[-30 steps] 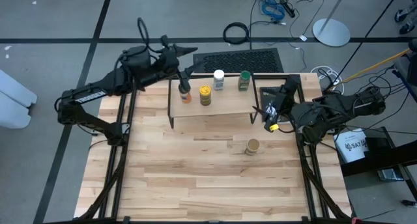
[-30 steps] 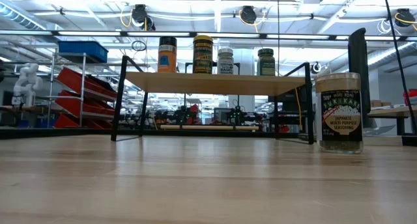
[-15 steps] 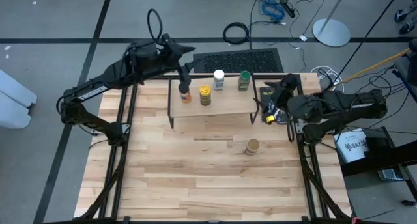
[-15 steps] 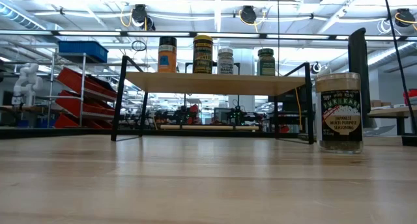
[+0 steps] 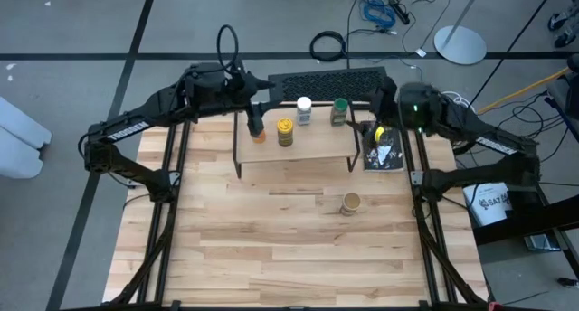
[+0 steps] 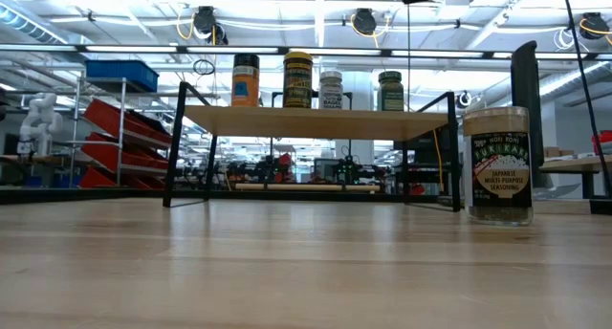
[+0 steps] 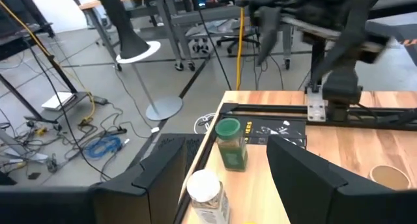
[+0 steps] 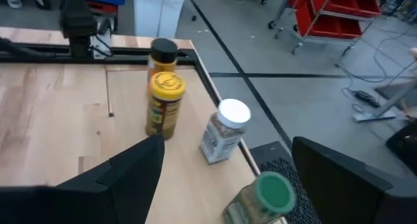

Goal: Shelf spices
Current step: Remove the green seasoning bottle from the shelf

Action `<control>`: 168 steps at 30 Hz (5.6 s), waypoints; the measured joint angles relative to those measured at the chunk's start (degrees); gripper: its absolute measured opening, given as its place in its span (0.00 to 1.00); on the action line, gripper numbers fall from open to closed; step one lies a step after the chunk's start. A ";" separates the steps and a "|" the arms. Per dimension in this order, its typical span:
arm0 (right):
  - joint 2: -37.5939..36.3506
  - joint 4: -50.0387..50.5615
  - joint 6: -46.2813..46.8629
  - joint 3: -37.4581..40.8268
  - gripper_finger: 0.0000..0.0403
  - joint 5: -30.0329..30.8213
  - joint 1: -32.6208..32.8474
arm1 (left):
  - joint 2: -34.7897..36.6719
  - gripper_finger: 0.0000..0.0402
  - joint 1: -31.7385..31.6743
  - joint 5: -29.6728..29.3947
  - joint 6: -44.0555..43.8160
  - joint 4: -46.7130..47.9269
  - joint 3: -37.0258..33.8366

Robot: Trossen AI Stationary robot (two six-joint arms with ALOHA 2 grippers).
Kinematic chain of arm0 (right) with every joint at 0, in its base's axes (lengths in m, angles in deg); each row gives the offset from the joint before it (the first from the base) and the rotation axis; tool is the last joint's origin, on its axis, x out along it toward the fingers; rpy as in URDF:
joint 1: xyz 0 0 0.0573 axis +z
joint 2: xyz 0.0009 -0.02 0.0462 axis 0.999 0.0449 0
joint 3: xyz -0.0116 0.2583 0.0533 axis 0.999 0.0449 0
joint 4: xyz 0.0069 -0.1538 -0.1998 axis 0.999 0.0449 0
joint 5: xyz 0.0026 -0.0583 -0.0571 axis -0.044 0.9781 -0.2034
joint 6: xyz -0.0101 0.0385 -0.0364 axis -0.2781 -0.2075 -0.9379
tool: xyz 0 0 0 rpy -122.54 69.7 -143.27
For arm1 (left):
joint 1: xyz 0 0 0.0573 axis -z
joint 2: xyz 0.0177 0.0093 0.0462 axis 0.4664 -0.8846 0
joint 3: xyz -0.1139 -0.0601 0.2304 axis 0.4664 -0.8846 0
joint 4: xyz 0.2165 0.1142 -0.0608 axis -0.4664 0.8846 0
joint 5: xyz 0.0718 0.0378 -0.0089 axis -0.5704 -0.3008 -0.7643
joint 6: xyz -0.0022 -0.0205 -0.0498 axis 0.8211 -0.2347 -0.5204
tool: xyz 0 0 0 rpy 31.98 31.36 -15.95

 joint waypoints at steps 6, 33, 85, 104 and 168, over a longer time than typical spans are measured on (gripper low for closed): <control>4.89 -1.33 -1.22 0.00 0.81 -19.58 -13.11 | 0.00 0.56 1.03 -0.03 -0.46 0.62 0.00; 19.82 1.12 -12.73 0.07 0.81 -31.80 -25.62 | 0.00 0.56 6.64 -0.08 -4.50 10.00 0.00; 10.87 3.80 3.33 0.04 0.47 -30.13 -9.66 | 0.04 0.56 7.97 1.46 -10.62 16.54 -0.02; 20.12 -8.21 12.90 0.02 0.47 -8.72 24.35 | 0.04 0.56 22.97 4.45 -23.77 31.03 -0.02; 34.68 -12.83 17.45 0.00 0.73 1.28 34.19 | -11.06 0.82 43.66 -19.54 -36.82 -2.42 -28.24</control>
